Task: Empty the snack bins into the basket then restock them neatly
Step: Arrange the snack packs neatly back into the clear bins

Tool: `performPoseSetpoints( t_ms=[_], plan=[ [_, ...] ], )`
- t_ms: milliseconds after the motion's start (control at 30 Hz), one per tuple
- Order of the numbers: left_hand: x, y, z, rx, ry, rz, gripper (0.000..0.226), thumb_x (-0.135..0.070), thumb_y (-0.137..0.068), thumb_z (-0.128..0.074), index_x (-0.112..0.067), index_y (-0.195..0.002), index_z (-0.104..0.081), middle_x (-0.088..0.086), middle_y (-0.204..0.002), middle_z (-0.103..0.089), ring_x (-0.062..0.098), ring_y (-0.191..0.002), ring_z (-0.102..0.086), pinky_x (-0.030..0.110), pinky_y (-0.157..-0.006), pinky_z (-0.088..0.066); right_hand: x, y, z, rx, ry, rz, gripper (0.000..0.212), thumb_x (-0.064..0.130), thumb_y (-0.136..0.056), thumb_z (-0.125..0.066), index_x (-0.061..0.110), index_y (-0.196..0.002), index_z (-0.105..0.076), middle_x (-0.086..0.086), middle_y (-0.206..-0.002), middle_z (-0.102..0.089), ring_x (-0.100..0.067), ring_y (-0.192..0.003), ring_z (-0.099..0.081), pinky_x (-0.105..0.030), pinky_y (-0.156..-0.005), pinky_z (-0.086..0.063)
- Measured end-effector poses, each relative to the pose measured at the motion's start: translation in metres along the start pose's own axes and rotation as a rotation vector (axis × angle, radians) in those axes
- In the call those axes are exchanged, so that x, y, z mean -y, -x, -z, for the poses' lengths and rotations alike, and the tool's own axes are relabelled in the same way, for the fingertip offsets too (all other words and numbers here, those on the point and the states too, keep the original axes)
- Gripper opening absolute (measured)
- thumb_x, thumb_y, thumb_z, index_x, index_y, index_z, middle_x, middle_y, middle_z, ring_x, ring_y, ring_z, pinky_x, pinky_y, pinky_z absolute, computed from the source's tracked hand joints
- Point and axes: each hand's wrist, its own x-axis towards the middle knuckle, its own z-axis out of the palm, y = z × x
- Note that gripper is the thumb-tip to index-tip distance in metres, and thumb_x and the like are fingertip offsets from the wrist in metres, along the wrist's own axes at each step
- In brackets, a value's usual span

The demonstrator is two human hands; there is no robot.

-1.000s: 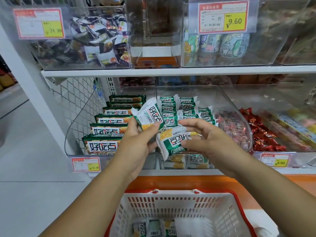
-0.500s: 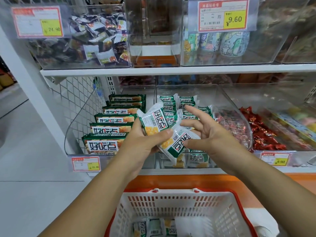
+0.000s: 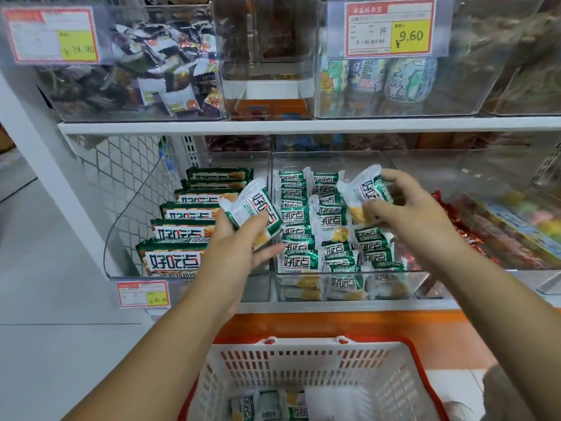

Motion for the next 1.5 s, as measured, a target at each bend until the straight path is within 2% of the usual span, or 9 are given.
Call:
performPoseSetpoints(
  t_ms=[133, 333, 500, 667, 967, 1033, 1167, 1333, 1500],
  plan=[
    [-0.002, 0.001, 0.003, 0.014, -0.093, -0.009, 0.054, -0.025, -0.093, -0.065, -0.017, -0.140, -0.041, 0.006, -0.134, -0.054, 0.012, -0.087, -0.074, 0.046, -0.096, -0.053, -0.013, -0.014, 0.008, 0.125, 0.464, 0.082, 0.051, 0.018, -0.081, -0.076, 0.031, -0.124, -0.054, 0.003, -0.114, -0.054, -0.001, -0.075, -0.052, -0.006, -0.053, -0.040],
    [-0.001, 0.002, 0.003, 0.048, -0.218, -0.090, 0.030, -0.024, -0.090, -0.066, -0.027, -0.119, -0.061, -0.019, -0.086, -0.074, -0.003, -0.085, -0.068, 0.030, -0.091, -0.051, -0.033, -0.021, -0.021, 0.245, 0.644, 0.138, 0.042, 0.028, -0.081, -0.076, 0.032, -0.120, -0.063, 0.001, -0.110, -0.043, -0.014, -0.097, -0.048, -0.024, -0.087, -0.038],
    [-0.001, 0.000, 0.004, 0.057, -0.238, -0.079, 0.032, -0.020, -0.089, -0.068, -0.032, -0.118, -0.060, -0.016, -0.092, -0.075, -0.001, -0.081, -0.069, 0.020, -0.076, -0.050, -0.042, -0.021, -0.035, 0.165, 0.643, 0.113, 0.049, 0.026, -0.085, -0.072, 0.024, -0.129, -0.053, -0.002, -0.116, -0.039, -0.014, -0.091, -0.046, -0.023, -0.079, -0.037],
    [0.003, 0.001, 0.003, 0.079, -0.207, -0.017, 0.029, -0.015, -0.085, -0.072, -0.024, -0.110, -0.062, 0.004, -0.098, -0.076, 0.023, -0.094, -0.073, 0.047, -0.093, -0.055, -0.031, -0.011, -0.031, 0.033, 0.690, 0.126, 0.063, 0.038, -0.084, -0.071, 0.023, -0.137, -0.042, -0.004, -0.138, -0.037, -0.022, -0.125, -0.043, -0.035, -0.101, -0.038],
    [0.013, 0.012, -0.013, 0.176, -0.256, -0.018, 0.056, -0.042, -0.066, -0.081, -0.024, -0.116, -0.063, 0.012, -0.107, -0.072, 0.018, -0.093, -0.073, 0.038, -0.086, -0.058, 0.006, 0.049, -0.033, 0.400, -0.271, 0.008, 0.039, 0.035, -0.076, -0.069, 0.036, -0.115, -0.065, 0.006, -0.105, -0.071, -0.014, -0.090, -0.068, -0.031, -0.082, -0.057],
    [0.012, 0.015, -0.014, 0.143, -0.447, -0.128, 0.034, -0.035, -0.081, -0.075, -0.037, -0.112, -0.062, -0.009, -0.104, -0.073, 0.002, -0.095, -0.069, 0.027, -0.085, -0.057, 0.005, 0.042, -0.023, 0.302, -0.200, 0.041, 0.031, 0.022, -0.084, -0.068, 0.031, -0.114, -0.066, 0.007, -0.100, -0.073, -0.010, -0.084, -0.068, -0.028, -0.079, -0.057],
    [0.011, 0.008, 0.004, -0.019, -0.821, -0.375, 0.055, -0.041, -0.086, -0.068, -0.040, -0.137, -0.048, -0.018, -0.131, -0.049, -0.007, -0.104, -0.052, 0.020, -0.089, -0.047, -0.004, 0.017, 0.011, 0.128, 0.084, 0.071, 0.027, 0.029, -0.086, -0.070, 0.038, -0.110, -0.063, 0.008, -0.096, -0.074, -0.018, -0.086, -0.069, -0.031, -0.076, -0.050],
    [0.024, -0.004, 0.018, 0.014, -0.983, -0.303, 0.070, -0.037, -0.092, -0.062, -0.029, -0.152, -0.028, -0.009, -0.149, -0.041, -0.003, -0.116, -0.048, 0.026, -0.100, -0.045, -0.030, 0.001, 0.009, 0.279, 0.418, -0.031, 0.027, 0.032, -0.083, -0.073, 0.029, -0.108, -0.063, 0.010, -0.121, -0.059, -0.010, -0.117, -0.053, -0.028, -0.094, -0.041],
    [0.033, -0.009, 0.019, 0.089, -1.147, -0.262, 0.061, -0.041, -0.096, -0.053, -0.032, -0.152, -0.030, -0.011, -0.146, -0.048, 0.008, -0.123, -0.053, 0.040, -0.100, -0.049, -0.039, -0.009, -0.010, 0.239, 0.457, -0.116, 0.024, 0.030, -0.083, -0.074, 0.023, -0.104, -0.066, -0.003, -0.103, -0.068, -0.025, -0.091, -0.069, -0.037, -0.086, -0.054]
  ],
)
